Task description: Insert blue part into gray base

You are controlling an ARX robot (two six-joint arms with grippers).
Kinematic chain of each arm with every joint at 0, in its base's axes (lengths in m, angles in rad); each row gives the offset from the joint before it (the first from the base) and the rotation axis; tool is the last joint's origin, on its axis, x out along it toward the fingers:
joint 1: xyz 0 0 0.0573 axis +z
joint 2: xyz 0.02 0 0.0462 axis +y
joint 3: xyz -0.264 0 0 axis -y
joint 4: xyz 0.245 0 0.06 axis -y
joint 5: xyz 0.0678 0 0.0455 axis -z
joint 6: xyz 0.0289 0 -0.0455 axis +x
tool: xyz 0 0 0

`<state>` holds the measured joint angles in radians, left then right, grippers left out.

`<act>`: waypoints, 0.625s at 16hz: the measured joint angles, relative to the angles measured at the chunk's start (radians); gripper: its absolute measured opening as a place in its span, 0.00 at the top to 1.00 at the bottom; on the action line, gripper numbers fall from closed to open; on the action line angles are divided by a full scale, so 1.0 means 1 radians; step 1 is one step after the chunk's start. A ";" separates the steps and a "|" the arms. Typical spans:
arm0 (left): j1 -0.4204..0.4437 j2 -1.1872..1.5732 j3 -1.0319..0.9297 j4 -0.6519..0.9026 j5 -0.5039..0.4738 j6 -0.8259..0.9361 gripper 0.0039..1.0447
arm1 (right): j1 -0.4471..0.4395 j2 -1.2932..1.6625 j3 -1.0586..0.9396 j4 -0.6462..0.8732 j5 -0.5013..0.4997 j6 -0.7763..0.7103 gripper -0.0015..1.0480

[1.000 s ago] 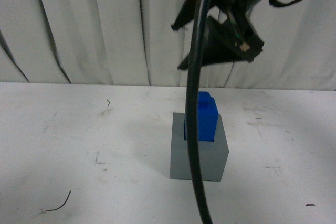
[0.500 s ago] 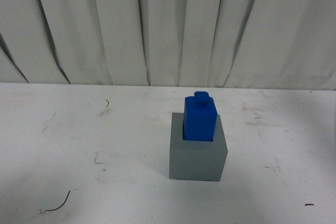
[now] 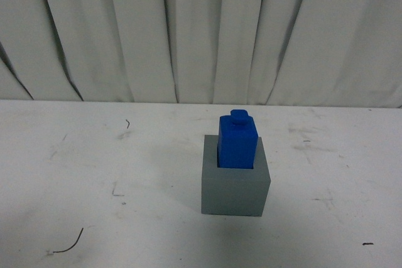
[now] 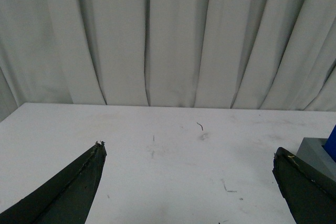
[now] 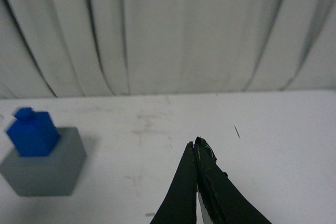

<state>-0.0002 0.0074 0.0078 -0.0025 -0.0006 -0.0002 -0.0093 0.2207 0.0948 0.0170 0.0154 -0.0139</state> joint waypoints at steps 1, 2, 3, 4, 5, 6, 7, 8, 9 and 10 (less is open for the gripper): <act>0.000 0.000 0.000 -0.001 0.001 0.000 0.06 | 0.004 -0.108 -0.002 -0.027 -0.011 0.001 0.98; 0.000 0.000 0.000 0.000 0.000 0.000 0.06 | 0.010 -0.156 -0.003 -0.023 -0.016 0.001 0.98; 0.000 0.000 0.000 -0.001 0.000 0.000 0.06 | 0.009 -0.158 -0.014 -0.025 -0.015 0.002 0.98; 0.000 0.000 0.000 -0.001 0.000 0.000 0.06 | 0.009 -0.159 -0.031 -0.027 -0.016 0.003 0.98; 0.000 0.000 0.000 -0.001 0.000 0.000 0.06 | 0.009 -0.165 -0.039 -0.027 -0.015 0.003 0.98; 0.000 0.000 0.000 -0.001 0.000 0.000 0.06 | 0.009 -0.172 -0.042 -0.024 -0.016 0.003 0.98; 0.000 0.000 0.000 -0.001 0.000 0.000 0.06 | 0.009 -0.177 -0.043 -0.024 -0.016 0.003 0.98; 0.000 0.000 0.000 -0.001 0.000 0.000 0.06 | 0.009 -0.193 -0.057 -0.013 -0.015 0.003 0.98; 0.000 0.000 0.000 -0.001 0.000 0.000 0.06 | 0.009 -0.219 -0.082 -0.028 -0.017 0.003 0.98; 0.000 0.000 0.000 -0.001 0.002 0.000 0.06 | 0.009 -0.212 -0.083 -0.024 -0.013 0.004 0.98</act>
<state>-0.0002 0.0074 0.0078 -0.0032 0.0010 0.0002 -0.0002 0.0090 0.0120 -0.0071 0.0021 -0.0101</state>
